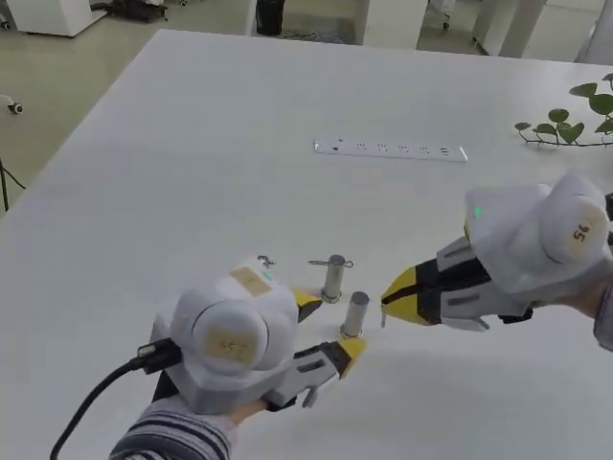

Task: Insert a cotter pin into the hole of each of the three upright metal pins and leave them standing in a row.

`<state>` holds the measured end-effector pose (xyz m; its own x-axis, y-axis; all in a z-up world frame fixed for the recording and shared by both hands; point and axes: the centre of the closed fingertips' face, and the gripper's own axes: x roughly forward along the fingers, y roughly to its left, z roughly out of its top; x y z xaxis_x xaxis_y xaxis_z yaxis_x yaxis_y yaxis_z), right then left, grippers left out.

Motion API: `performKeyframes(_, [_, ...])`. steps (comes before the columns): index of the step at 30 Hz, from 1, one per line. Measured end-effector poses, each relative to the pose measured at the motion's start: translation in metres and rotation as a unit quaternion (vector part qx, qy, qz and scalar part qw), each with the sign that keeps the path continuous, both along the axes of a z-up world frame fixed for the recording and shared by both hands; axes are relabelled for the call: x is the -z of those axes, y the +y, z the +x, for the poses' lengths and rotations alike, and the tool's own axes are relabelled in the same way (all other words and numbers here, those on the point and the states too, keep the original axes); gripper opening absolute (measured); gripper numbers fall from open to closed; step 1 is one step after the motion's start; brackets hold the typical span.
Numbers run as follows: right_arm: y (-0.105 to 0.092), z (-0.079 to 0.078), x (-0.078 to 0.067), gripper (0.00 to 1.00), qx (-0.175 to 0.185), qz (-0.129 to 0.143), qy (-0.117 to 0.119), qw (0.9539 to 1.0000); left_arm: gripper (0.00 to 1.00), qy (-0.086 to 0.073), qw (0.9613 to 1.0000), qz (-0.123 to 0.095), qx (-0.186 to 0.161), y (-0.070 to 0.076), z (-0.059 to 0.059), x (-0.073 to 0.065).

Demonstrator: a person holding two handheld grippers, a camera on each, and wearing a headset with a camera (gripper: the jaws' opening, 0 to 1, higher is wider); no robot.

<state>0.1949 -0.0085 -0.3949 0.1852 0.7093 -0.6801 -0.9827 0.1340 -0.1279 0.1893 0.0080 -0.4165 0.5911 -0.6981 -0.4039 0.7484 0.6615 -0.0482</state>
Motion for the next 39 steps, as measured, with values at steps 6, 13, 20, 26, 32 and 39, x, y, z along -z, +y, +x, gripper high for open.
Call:
performKeyframes(6, [0.015, -0.007, -0.016, 0.0, 0.006, 0.054, 0.033, 0.998, 0.28, 0.001, 1.0, -0.006, 0.004, -0.003, 0.0, 0.0])
performKeyframes(13, [0.026, -0.017, -0.028, 0.0, -0.005, 0.092, 0.06, 0.994, 0.16, 0.001, 1.0, -0.007, 0.006, -0.003, -0.001, -0.001])
performKeyframes(20, [0.024, -0.021, -0.027, 0.0, -0.009, 0.087, 0.063, 0.9942, 0.0, -0.002, 0.9998, -0.018, 0.007, -0.002, -0.001, -0.004])
performKeyframes(26, [0.019, -0.023, -0.022, 0.0, -0.022, 0.059, 0.053, 0.9966, 0.0, -0.007, 0.9999, -0.001, 0.015, -0.002, -0.003, -0.003])
performKeyframes(32, [0.01, -0.021, -0.008, 0.0, -0.041, -0.005, 0.023, 0.9989, 0.01, -0.029, 0.9981, 0.047, 0.027, 0.001, -0.004, 0.001])
performKeyframes(39, [0.001, -0.019, 0.012, 0.0, -0.079, -0.093, -0.018, 0.9923, 0.0, -0.044, 0.9923, 0.096, 0.065, -0.005, -0.013, 0.008])
